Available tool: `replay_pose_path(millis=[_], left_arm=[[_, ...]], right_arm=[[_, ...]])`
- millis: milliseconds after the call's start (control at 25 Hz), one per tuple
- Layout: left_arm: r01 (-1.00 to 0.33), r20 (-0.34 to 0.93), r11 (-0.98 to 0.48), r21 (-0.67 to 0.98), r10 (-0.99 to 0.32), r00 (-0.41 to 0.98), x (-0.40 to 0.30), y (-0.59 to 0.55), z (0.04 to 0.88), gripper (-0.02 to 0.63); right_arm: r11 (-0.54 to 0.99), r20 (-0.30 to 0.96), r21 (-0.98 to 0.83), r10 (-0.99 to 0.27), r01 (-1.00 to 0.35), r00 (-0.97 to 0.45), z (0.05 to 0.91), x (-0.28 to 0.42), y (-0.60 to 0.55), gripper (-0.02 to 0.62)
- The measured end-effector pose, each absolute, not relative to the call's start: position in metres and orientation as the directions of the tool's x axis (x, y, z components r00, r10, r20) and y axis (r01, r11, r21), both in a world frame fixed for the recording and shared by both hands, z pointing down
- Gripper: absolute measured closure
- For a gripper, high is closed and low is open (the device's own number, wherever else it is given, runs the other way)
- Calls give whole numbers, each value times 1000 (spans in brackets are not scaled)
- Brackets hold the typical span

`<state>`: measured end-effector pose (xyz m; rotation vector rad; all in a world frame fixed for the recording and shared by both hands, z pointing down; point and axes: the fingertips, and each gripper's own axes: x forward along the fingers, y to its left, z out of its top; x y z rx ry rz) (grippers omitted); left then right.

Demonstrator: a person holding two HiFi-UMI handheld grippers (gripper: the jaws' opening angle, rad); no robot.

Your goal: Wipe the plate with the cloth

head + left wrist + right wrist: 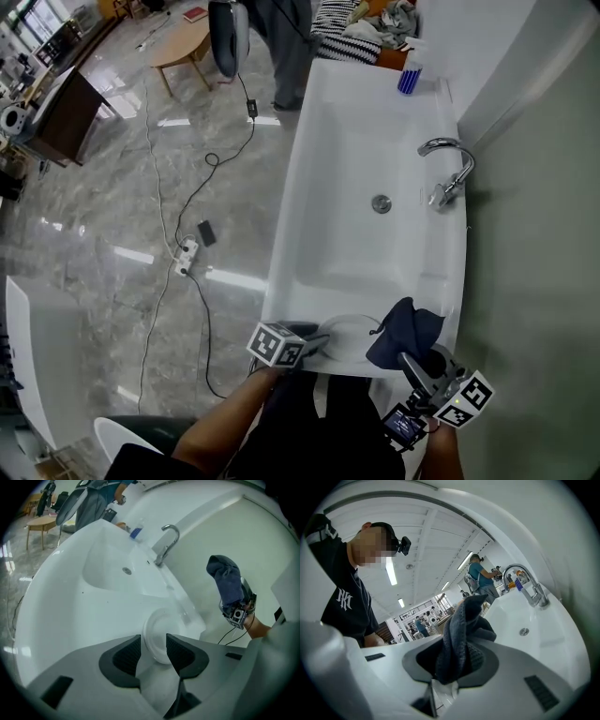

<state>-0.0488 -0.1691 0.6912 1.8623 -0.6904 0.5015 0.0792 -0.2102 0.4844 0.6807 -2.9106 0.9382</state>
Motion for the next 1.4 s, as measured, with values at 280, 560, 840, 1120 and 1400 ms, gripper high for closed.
replay_pose_path(millis=[280,560,840,1120,1400], left_arm=[[-686,658,-300,663,-202,725,-49,-172,701,511],[-666,644,-274,694,-178,744,-52,-171,698,555],[-653,635,-274,706,-164,755,-53,-173,698,560],[-666,651,-265,697,-156,743,-55,-174,702,561],[-659,642,-261,705,-159,750,-55,-173,701,561]], right_arm=[[722,131,-584,-366,-370,-921,500,70,-216,528],[674,264,-642,-254,-366,-931,558,19,-199,528],[555,444,-715,-109,-425,-889,634,-28,-183,529],[611,657,-583,-34,-536,-753,678,-21,-181,535],[515,734,-523,-133,-679,-666,688,67,-191,537]])
